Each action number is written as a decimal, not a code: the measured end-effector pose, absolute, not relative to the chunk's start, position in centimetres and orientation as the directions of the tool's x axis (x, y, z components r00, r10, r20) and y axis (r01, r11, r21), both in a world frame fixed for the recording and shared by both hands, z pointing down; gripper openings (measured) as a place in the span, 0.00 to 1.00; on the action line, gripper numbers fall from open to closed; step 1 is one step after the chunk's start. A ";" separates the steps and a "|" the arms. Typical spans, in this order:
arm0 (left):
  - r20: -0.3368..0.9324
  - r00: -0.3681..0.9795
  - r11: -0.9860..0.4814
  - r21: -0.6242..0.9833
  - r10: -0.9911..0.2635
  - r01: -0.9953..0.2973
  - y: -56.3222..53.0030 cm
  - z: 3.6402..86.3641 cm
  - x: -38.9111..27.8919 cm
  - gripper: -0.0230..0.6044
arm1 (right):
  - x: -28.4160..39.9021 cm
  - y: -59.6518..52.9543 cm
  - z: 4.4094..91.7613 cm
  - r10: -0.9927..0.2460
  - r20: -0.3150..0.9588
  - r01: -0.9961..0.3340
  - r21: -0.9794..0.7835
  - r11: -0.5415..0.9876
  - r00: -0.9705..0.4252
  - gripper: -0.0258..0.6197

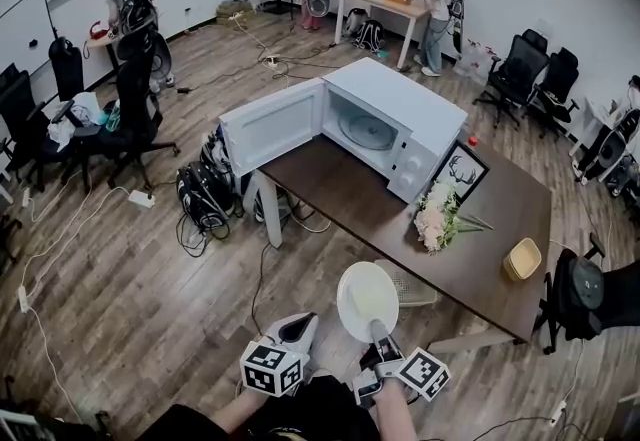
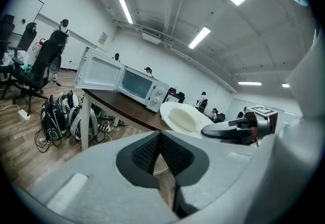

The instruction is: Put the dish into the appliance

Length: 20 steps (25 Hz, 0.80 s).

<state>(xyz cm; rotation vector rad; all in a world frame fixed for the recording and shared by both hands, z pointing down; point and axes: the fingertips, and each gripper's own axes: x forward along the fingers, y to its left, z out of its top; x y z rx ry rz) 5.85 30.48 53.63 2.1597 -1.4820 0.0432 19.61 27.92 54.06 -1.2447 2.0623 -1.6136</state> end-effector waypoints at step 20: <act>0.336 0.426 -0.293 0.379 -0.840 -0.878 22.6 55.9 7.7 0.05 | 20.4 20.4 56.6 -0.735 0.328 -0.475 -0.880 -0.008 -0.594 0.10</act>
